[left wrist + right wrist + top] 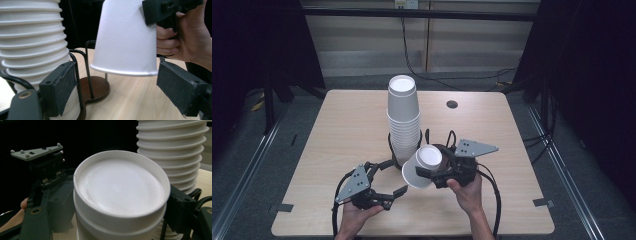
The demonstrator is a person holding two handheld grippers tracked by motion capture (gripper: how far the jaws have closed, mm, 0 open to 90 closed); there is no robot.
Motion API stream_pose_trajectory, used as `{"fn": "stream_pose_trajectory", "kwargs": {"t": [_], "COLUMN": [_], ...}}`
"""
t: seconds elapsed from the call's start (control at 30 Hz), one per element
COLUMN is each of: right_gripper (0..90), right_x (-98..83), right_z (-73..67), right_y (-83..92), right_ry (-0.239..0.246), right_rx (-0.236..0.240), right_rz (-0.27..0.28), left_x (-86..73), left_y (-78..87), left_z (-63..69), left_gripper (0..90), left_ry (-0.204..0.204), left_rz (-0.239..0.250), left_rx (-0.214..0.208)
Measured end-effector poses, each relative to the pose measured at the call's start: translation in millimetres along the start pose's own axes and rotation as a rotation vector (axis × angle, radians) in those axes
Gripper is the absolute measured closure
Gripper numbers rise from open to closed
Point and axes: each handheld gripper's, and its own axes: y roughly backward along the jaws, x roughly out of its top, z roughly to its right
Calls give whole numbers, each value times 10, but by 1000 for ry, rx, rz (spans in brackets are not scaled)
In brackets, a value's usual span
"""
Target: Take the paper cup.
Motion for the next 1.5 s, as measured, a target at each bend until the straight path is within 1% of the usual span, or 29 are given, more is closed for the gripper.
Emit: {"fn": "stream_pose_trajectory", "kwargs": {"t": [0.03, 0.07, 0.1, 0.17, 0.27, 0.3, 0.4, 0.43, 0.47, 0.53, 0.57, 0.6, 0.63, 0.73, 0.8, 0.83, 0.87, 0.97, 1.0, 1.07, 1.1, 1.13, 1.2, 1.27, 1.37, 1.5], "right_gripper": [220, 220, 220, 221, 222, 221, 221, 222, 221, 222, 222, 222, 222, 222, 222, 222, 222, 222, 223, 223, 223, 223, 223, 223, 220, 207], "right_x": [-6, -10, -14, -24, -52, -71, -135, -141, -148, -147, -143, -140, -138, -147, -157, -158, -159, -160, -160, -158, -157, -157, -157, -157, -162, -165], "right_z": [-9, -18, -30, -46, -47, -41, -23, -22, -21, -28, -31, -35, -39, -57, -65, -67, -69, -71, -72, -76, -79, -82, -85, -87, -83, -81], "right_y": [-10, -18, -28, -44, -66, -73, -102, -106, -115, -127, -134, -142, -152, -190, -220, -231, -240, -273, -279, -295, -300, -305, -309, -305, -302, -304], "right_ry": [-1, 2, 3, 7, 1, -7, -17, -16, -17, -19, -22, -22, -19, -16, -13, -14, -14, -18, -17, -21, -20, -19, -17, -16, -14, -10], "right_rx": [9, 17, 18, 21, 32, 40, 51, 51, 51, 59, 63, 66, 68, 78, 83, 87, 87, 97, 98, 105, 106, 106, 107, 101, 98, 97], "right_rz": [3, 0, -1, -6, -6, -6, -15, -17, -19, -15, -9, -9, -9, -20, -26, -27, -27, -26, -26, -26, -26, -26, -24, -28, -29, -29], "left_x": [-5, -7, -10, -11, -11, -11, -18, -21, -27, -26, -28, -30, -29, -37, -52, -63, -74, -91, -96, -98, -103, -100, -111, -126, -126, -117], "left_y": [-9, -12, -22, -28, -44, -49, -85, -96, -108, -120, -134, -149, -158, -190, -217, -233, -248, -274, -287, -304, -319, -316, -318, -322, -322, -326], "left_z": [5, 4, 5, 2, 12, 16, 14, 13, 17, 19, 31, 29, 29, 31, 25, 30, 8, -9, -10, -2, 3, 4, -5, -15, -20, -22], "left_gripper": [156, 156, 156, 149, 147, 152, 153, 152, 152, 151, 150, 150, 139, 118, 110, 105, 100, 89, 90, 96, 101, 101, 97, 109, 124, 144], "left_ry": [7, 6, 6, 11, 6, 5, 3, 2, 4, -3, -4, -2, -2, 1, -6, -1, 2, 14, 14, 15, 16, 13, 9, 11, 11, 17], "left_rz": [2, -1, 3, -6, -9, -10, -26, -35, -34, -44, -38, -33, -43, -52, -61, -60, -61, -57, -52, -59, -51, -64, -64, -52, -52, -69], "left_rx": [-9, -11, -13, -31, -43, -37, -48, -57, -58, -75, -61, -78, -81, -81, -87, -70, -98, -105, -105, -105, -100, -101, -108, -110, -112, -117]}}
